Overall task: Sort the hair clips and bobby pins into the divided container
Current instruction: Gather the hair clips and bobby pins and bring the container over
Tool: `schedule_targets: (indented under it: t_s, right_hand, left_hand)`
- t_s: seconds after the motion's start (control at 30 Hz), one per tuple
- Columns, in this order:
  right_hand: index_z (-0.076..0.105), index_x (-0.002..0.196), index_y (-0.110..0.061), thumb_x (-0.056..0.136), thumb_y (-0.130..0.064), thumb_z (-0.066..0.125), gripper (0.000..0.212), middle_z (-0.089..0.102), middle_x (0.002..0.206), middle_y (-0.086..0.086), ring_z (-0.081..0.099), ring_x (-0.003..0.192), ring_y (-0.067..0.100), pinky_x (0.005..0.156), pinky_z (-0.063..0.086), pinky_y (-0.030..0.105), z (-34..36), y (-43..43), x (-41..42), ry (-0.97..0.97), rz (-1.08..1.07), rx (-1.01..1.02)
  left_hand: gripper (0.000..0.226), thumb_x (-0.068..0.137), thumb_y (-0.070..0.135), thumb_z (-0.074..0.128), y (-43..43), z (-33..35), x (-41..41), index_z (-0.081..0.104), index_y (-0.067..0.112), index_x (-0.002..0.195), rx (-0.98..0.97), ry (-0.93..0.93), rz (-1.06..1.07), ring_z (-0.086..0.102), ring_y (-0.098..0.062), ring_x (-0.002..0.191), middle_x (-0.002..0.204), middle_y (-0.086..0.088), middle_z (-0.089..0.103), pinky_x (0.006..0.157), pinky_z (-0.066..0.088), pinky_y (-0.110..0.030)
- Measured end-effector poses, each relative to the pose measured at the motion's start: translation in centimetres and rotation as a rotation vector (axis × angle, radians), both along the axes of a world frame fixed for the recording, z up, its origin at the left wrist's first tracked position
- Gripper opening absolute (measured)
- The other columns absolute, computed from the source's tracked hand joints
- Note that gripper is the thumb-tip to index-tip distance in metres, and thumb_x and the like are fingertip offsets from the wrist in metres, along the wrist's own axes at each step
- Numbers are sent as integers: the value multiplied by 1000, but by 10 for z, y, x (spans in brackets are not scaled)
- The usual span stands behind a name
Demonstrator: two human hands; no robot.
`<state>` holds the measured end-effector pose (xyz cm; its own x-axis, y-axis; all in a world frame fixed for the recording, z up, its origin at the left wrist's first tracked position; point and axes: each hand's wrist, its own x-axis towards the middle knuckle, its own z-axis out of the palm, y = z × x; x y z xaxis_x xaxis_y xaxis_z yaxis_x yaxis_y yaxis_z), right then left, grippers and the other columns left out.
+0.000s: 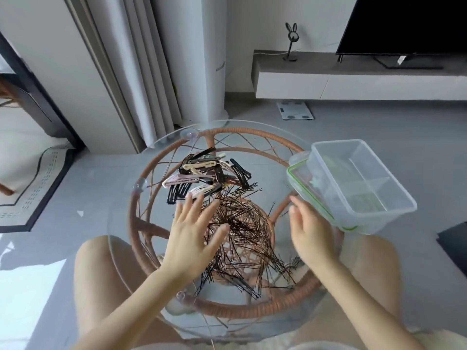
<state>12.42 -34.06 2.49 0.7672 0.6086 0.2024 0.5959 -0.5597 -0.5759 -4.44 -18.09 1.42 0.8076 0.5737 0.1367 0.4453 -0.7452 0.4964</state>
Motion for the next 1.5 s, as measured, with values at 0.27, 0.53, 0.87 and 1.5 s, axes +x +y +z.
schedule_targets:
  t_s: [0.27,0.53,0.87,1.5]
  right_hand:
    - [34,139,-14,93,-32,28,50,32,147,-3,23,137,7,113,15,24,-31,-17,-1,148,253,-40]
    - [53,124,-20,96,-31,35,36,57,129,-5,49,120,0,100,38,14,-9,8,-5,488,231,337]
    - [36,137,-8,98,-23,31,42,36,147,9,29,137,19,113,21,30,-27,30,26,147,168,-75]
    - [47,127,-12,95,-32,37,39,51,133,8,38,128,24,111,27,47,-22,24,-56,263,-271,234]
  left_hand:
    - [70,77,78,25,-50,-10,5,26,45,139,374,221,-682,-8,-34,144,157,-3,10,110,-9,-60]
    - [57,86,68,29,-47,-19,17,43,34,130,449,180,-603,22,-36,141,148,-10,37,110,17,-64]
    - [40,91,52,38,-18,-22,27,53,30,120,445,115,-470,38,-32,135,136,-7,53,111,21,-61]
    - [66,87,60,11,15,-25,-5,21,29,144,-37,102,489,3,-33,145,156,-15,12,117,-4,-51]
